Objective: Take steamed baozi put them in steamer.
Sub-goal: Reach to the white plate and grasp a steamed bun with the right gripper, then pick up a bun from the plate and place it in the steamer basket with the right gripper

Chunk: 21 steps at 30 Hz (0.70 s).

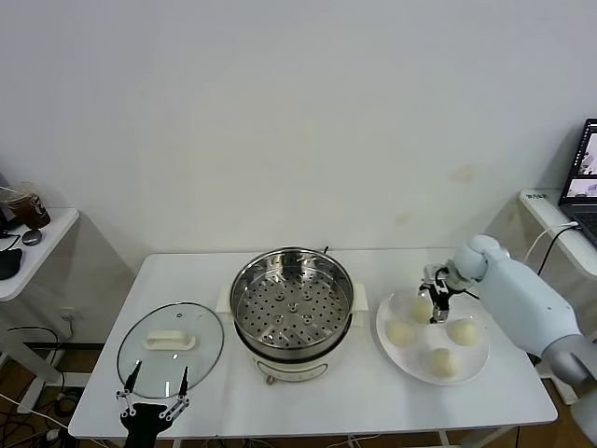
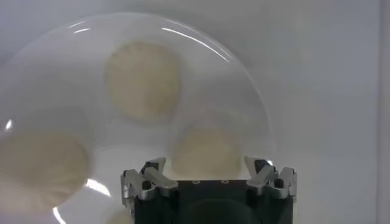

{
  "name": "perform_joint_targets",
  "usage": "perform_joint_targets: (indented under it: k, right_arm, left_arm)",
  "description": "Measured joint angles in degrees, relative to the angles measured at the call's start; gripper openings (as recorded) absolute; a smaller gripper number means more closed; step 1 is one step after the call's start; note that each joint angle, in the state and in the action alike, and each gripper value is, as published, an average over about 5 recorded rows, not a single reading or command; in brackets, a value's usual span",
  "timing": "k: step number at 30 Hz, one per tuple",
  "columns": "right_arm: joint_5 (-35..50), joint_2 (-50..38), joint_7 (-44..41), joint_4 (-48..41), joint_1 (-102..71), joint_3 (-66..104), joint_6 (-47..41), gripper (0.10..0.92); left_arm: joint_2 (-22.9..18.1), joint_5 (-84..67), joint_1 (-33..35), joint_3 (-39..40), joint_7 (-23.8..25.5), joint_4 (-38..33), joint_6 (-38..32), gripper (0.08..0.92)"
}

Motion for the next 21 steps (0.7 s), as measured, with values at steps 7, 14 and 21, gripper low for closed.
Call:
perform_joint_targets:
  k: [7, 14, 21]
  right_arm:
    - [-1.2, 0.6, 0.0, -0.7, 0.4, -1.1, -0.4, 0.698]
    - [-1.4, 0.1, 0.0, -0.6, 0.5, -1.6, -0.6, 0.596]
    - [-0.9, -0.8, -0.1, 0.4, 1.5, -2.3, -0.6, 0.494]
  left_arm:
    - [-0.3, 0.1, 0.1, -0.1, 0.0, 0.0, -0.4, 0.823]
    - [-0.4, 0.1, 0.6, -0.6, -0.2, -0.1, -0.7, 0.823]
    - [-0.4, 0.1, 0.9, -0.9, -0.2, -0.2, -1.0, 0.823]
